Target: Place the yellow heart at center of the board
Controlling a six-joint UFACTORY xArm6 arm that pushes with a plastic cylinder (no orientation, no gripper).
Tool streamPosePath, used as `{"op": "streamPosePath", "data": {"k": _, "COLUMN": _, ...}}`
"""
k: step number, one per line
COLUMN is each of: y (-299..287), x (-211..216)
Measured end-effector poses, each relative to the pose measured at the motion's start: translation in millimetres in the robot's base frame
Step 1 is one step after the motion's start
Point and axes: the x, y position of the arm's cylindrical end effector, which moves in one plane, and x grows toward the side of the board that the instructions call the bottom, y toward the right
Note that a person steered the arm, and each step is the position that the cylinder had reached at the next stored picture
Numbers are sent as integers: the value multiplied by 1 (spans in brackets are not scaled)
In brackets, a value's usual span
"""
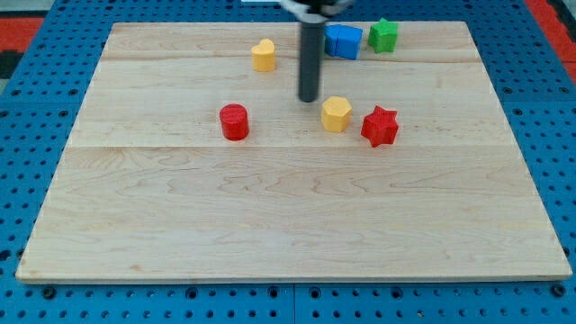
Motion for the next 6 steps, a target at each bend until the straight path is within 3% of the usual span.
{"op": "streamPosePath", "data": {"k": 1, "y": -89, "x": -20}}
{"op": "streamPosePath", "data": {"k": 2, "y": -90, "x": -80}}
{"op": "streamPosePath", "data": {"k": 3, "y": -37, "x": -118}}
{"op": "streamPosePath", "data": {"k": 4, "y": -14, "x": -70}}
{"op": "streamPosePath", "data": {"k": 5, "y": 15, "x": 4}}
{"op": "streamPosePath", "data": {"k": 6, "y": 41, "x": 11}}
